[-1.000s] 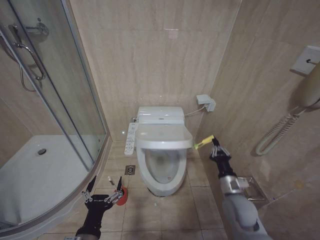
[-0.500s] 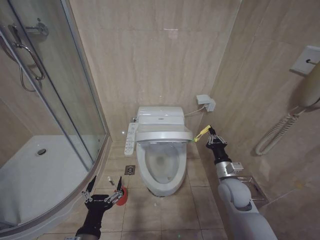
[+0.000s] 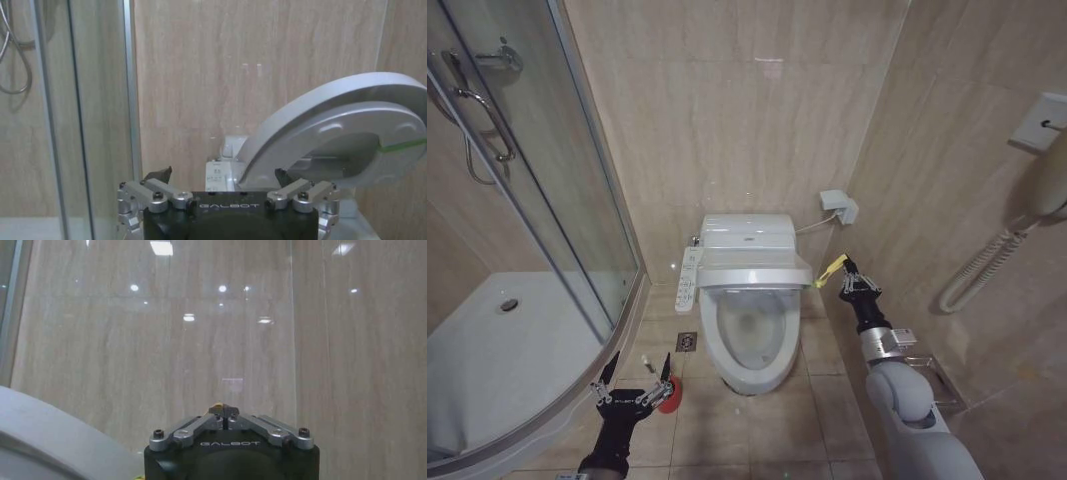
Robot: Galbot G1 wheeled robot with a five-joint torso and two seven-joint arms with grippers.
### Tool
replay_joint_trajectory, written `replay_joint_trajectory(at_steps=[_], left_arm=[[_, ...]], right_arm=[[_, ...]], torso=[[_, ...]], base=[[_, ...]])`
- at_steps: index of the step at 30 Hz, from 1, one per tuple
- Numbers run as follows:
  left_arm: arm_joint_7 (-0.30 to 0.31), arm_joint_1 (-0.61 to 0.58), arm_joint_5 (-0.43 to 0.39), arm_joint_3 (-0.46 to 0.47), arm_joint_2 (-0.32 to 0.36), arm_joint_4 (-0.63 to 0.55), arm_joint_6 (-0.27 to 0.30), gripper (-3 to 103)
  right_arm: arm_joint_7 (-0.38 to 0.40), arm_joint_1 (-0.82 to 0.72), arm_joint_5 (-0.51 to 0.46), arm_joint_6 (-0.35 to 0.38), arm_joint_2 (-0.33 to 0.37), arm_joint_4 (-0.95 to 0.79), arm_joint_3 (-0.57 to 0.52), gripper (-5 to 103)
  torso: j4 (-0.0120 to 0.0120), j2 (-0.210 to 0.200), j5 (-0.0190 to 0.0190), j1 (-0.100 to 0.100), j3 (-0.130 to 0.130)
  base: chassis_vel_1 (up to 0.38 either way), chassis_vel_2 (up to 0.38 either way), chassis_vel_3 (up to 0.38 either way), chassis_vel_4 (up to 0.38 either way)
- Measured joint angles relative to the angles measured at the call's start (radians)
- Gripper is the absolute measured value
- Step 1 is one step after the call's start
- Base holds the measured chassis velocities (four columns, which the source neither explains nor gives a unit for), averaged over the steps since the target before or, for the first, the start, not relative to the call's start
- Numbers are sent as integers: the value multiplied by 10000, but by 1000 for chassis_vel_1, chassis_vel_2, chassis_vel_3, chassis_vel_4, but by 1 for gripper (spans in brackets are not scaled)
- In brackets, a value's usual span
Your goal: Open the toilet lid, clean the toilet bowl with a toilet brush, close the toilet lid, and flush.
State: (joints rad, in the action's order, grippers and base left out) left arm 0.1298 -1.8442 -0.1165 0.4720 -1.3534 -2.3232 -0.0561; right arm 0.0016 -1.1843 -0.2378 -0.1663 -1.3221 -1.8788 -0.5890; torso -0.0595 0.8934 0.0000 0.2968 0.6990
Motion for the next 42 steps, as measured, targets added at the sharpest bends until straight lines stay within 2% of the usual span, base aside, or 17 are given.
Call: replay_joint_trajectory(at_steps=[15, 30, 42], left_arm=[[0, 0, 0, 0, 0, 0, 0, 100], [0, -1, 0, 0, 0, 0, 0, 100], [0, -1, 0, 0, 0, 0, 0, 100]], right_arm=[[-68, 226, 134, -364, -38, 494, -105, 0], [-720, 1801, 103, 353, -355, 1533, -202, 0], [-1202, 3284, 217, 765, -117, 2744, -61, 0]], torso=[[0, -1, 1, 0, 0], [1, -1, -1, 4, 2], [1, -1, 0, 4, 3]], base=[[-75, 82, 79, -80], [12, -9, -8, 9], [0, 0, 0, 0]])
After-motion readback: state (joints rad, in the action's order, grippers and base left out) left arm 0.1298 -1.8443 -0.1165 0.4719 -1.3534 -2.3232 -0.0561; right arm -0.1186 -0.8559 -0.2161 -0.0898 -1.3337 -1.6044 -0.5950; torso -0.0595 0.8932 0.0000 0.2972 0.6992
